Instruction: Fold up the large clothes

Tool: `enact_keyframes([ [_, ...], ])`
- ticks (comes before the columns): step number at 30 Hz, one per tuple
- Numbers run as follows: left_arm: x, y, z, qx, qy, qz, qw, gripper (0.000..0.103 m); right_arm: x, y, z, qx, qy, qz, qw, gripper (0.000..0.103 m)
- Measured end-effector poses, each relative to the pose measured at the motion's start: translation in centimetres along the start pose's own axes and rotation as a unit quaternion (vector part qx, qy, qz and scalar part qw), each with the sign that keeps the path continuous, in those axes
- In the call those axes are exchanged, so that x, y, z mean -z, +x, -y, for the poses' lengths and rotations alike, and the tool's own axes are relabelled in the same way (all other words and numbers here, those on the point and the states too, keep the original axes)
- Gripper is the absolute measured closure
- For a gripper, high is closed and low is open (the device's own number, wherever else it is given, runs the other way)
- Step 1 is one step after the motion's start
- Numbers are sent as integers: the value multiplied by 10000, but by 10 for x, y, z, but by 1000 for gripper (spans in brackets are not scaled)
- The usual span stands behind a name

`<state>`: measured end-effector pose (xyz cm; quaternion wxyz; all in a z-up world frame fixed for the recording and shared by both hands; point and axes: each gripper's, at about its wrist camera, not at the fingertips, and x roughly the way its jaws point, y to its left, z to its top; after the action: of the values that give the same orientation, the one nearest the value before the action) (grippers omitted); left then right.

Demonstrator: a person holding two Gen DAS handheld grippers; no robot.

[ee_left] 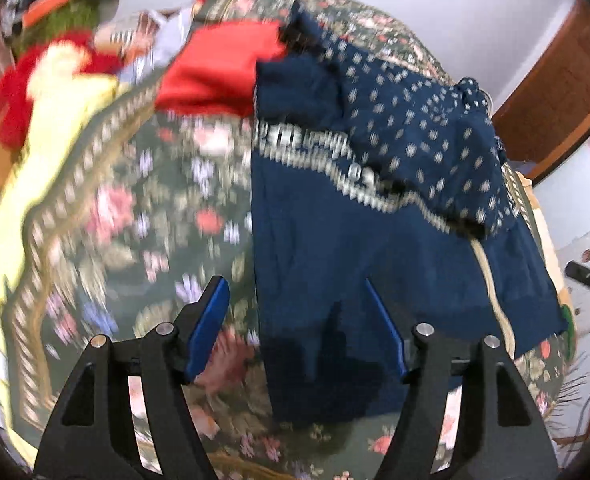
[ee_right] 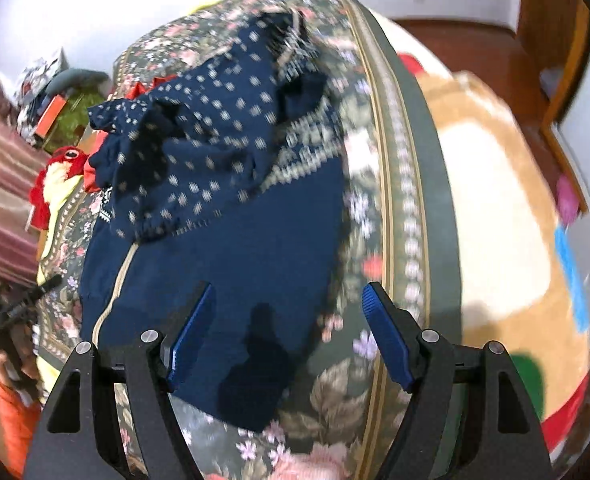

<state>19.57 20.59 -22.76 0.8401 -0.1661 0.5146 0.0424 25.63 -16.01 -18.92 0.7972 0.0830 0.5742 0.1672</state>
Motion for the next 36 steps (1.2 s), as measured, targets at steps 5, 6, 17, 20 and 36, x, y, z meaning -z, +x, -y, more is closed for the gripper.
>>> enact_keyframes([
  [5,28,21,-20,544,-573,-446,9959,35,20,8,12,-314,386,-219,9985,31],
  [6,34,25,-24,740,-754,-538,9929,35,23,9,12,-331,441,-228,9982,31],
  [17,61,65,-33,1716,-1669,-947,9663,35,27,32,16,-705,663,-344,9947,28],
  [20,57,69,-34,1866,-1815,-925,9611,35,24,38,14,-771,728,-267,9940,28],
  [36,20,34,2,1741,-1158,-439,9769,90,3,17,-14,-1196,367,468,9910,92],
])
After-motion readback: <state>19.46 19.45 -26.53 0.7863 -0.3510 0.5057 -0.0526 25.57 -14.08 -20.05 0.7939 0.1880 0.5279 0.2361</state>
